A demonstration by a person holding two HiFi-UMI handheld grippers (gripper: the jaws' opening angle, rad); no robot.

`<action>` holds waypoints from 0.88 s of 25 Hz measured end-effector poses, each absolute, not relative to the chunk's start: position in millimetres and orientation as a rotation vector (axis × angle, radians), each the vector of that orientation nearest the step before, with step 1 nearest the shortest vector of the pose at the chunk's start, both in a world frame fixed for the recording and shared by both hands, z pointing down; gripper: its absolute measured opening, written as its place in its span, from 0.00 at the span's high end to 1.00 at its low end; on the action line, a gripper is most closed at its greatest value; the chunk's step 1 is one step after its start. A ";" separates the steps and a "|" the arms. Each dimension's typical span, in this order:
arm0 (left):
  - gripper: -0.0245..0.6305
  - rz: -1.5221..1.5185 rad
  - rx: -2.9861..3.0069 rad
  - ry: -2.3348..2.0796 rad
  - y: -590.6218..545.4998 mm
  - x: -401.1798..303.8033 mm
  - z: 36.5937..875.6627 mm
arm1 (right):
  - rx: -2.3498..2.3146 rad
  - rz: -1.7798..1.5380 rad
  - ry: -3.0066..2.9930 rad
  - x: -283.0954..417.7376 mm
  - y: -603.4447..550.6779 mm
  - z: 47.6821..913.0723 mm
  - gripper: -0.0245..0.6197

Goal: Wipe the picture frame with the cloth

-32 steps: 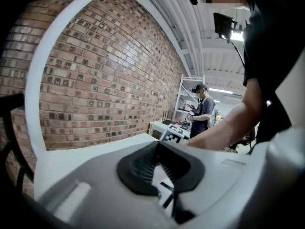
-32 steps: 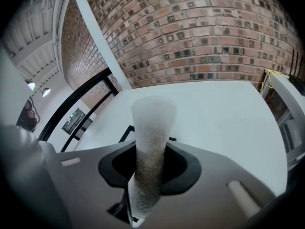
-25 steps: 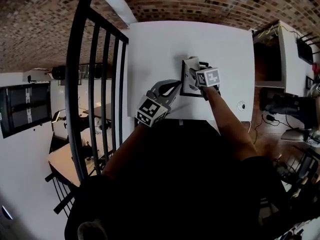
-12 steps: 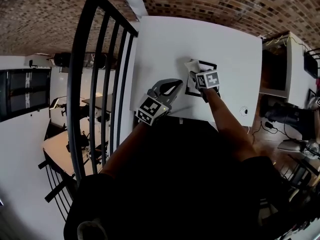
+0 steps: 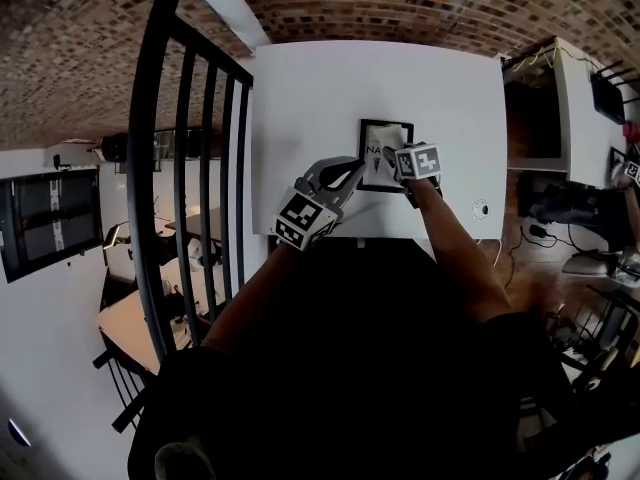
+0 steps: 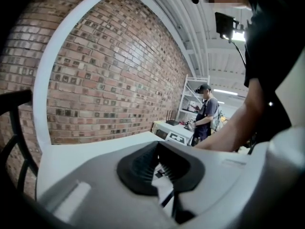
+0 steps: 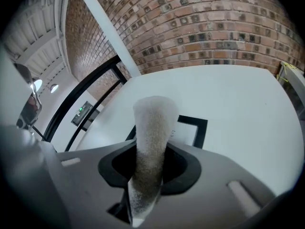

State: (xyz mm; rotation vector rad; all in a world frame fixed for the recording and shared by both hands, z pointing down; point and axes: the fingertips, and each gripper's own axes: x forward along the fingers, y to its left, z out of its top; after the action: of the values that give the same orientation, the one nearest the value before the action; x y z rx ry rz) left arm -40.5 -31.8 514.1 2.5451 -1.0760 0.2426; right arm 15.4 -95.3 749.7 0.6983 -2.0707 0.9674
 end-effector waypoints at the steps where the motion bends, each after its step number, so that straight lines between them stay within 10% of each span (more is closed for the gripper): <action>1: 0.96 0.242 2.553 -1.061 -33.2 -35.8 512.4 | 0.716 0.981 -2.065 22.1 -95.7 749.7 0.79; 22: 0.96 0.266 2.588 -1.002 -39.6 -9.9 509.7 | 0.860 1.022 -2.112 65.0 -114.2 715.3 0.79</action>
State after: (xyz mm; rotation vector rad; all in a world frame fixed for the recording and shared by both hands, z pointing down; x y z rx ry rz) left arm -9.9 -39.6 509.7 2.5883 -1.0017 0.2664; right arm 65.0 -114.2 715.3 0.8598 -2.1124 1.0217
